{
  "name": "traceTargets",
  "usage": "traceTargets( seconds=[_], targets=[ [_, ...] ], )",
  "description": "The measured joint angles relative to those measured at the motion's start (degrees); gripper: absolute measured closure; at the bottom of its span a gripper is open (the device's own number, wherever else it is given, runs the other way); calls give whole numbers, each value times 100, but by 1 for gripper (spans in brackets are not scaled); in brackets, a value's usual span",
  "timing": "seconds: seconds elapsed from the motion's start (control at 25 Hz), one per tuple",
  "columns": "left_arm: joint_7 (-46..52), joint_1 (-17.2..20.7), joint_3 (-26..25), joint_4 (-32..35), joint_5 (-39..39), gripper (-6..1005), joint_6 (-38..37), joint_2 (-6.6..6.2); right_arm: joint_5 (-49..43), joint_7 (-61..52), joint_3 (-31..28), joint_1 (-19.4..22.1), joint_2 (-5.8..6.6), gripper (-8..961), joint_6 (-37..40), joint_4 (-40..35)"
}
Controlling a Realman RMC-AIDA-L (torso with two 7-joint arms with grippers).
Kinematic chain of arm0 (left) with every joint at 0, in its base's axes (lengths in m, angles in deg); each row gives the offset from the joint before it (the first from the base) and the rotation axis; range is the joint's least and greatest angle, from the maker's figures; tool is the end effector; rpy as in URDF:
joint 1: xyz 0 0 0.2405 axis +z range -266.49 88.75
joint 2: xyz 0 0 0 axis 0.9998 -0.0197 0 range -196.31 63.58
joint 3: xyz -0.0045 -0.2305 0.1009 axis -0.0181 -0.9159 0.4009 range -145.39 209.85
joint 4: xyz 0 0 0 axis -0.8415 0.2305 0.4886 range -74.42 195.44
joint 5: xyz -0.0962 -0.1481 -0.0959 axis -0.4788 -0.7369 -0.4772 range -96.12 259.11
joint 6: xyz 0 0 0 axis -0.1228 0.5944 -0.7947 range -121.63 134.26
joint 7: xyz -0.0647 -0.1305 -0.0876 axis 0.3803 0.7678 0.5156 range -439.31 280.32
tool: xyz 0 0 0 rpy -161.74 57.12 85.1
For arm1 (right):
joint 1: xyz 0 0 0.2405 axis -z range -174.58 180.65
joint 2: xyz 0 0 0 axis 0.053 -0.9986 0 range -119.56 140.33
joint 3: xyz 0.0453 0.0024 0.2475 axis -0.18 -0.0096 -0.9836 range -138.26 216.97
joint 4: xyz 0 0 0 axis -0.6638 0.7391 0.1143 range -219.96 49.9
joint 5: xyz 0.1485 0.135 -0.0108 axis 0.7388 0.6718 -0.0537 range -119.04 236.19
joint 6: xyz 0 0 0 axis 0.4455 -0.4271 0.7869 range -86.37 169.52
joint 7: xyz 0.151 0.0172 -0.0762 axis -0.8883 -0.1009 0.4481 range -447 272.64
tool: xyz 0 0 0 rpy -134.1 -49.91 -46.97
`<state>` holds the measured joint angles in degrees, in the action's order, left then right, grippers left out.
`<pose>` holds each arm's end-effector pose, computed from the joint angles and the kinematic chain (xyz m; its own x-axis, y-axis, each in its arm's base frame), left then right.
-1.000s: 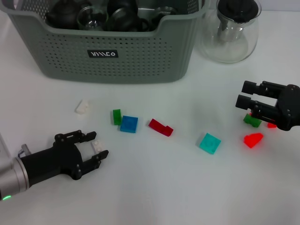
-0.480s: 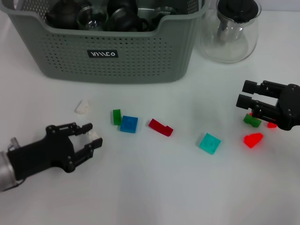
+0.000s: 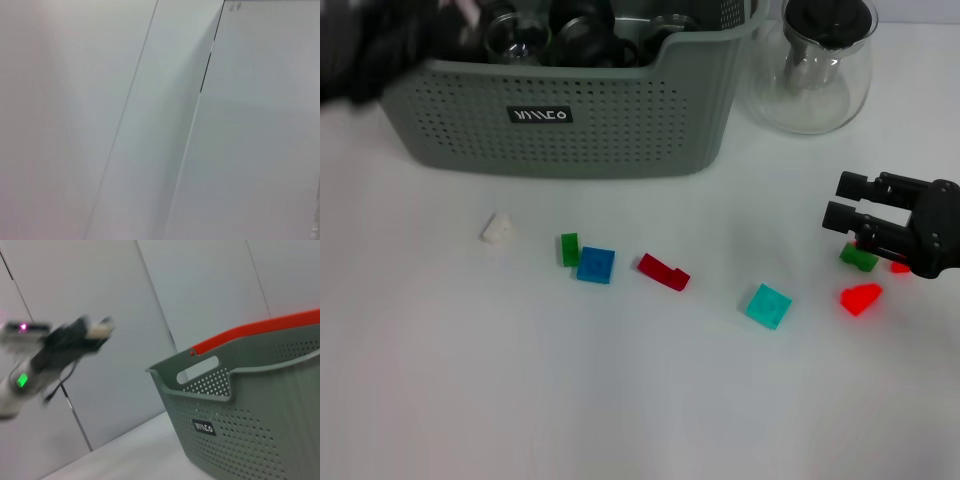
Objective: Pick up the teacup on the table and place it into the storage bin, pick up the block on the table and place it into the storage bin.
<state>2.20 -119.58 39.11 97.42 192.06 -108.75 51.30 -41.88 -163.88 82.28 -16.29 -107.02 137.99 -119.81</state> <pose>-0.2265 0.3057 0.0755 0.4465 0.1646 0.8795 0.4826 -0.8720 -0.0818 0.2685 0.2798 -0.0015 0.6372 -0.3698 -0.6762 -0.5535 -0.8301 -0.0676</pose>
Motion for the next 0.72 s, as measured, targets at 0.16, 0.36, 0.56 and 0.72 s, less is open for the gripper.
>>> traceTargets(
  seconds=[0.16, 0.36, 0.56, 0.72],
  targets=[
    [1270, -812, 447, 698, 78, 549, 1023, -157, -12, 6, 14, -7, -7, 405, -10, 9],
    [3223, -1397, 2350, 1572, 541, 536, 2941, -538, -15, 18, 2, -19, -10, 405, -15, 12],
    [4446, -1979, 3429, 1932, 2133, 524, 4157, -611, -18, 22, 23, -64, -26, 404, -73, 27],
    [5315, -2334, 4371, 1824, 3611, 513, 4968, -468, -19, 23, 30, -89, -26, 404, -86, 51]
  ],
)
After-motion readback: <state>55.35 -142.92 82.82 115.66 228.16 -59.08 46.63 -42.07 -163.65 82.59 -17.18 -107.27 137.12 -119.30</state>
